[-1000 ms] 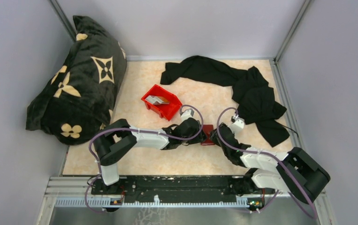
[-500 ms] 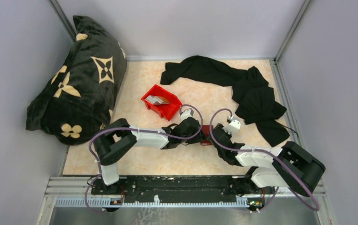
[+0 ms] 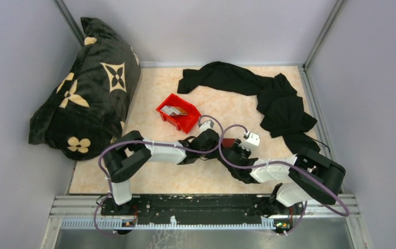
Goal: Put the credit cards into the card holder
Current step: Close the card holder at the center of the board.
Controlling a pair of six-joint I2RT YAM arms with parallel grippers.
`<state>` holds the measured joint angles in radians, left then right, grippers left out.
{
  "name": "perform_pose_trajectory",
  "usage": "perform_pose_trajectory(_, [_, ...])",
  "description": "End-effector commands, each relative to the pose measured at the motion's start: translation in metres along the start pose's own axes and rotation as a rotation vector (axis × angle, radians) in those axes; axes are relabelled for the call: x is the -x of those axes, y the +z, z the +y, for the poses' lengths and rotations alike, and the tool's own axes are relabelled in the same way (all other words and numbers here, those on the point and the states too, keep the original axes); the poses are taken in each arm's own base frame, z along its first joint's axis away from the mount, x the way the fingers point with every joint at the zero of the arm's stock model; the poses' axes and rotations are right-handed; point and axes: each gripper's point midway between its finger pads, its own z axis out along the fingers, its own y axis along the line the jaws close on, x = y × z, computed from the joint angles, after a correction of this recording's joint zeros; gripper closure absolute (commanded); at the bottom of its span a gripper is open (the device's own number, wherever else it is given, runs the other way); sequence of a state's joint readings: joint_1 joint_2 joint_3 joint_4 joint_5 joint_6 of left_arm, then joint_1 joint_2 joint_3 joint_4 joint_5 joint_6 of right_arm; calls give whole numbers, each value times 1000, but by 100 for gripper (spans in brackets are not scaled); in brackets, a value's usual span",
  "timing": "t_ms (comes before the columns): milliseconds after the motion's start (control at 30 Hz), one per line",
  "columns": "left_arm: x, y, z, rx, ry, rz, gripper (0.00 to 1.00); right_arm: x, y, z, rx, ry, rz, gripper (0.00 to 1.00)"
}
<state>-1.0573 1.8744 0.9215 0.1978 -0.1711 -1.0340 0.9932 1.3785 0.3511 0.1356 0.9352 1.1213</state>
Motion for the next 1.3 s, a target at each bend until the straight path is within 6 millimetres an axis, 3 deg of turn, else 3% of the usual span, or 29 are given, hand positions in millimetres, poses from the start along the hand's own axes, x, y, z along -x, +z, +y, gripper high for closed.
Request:
perform_pose_trajectory(0, [-85, -13, 150, 438, 140, 288, 59, -99, -41, -57, -40, -287, 428, 64])
perform_pose_trajectory(400, [-89, -14, 146, 401, 116, 292, 62, -102, -47, -61, -75, -332, 406, 63])
perform_pose_trajectory(600, [-73, -15, 128, 373, 125, 225, 47, -59, -45, -38, -19, -225, 307, 58])
perform_pose_trajectory(867, [-18, -17, 93, 366, 209, 55, 33, 22, -31, -1, 55, -158, 174, 52])
perform_pose_trajectory(1100, [8, -34, 85, 383, 210, -46, 26, 54, -31, 13, 82, -151, 116, 50])
perform_pose_trajectory(1267, [19, -50, 86, 357, 188, -116, 26, 58, -40, 4, 82, -121, 123, 53])
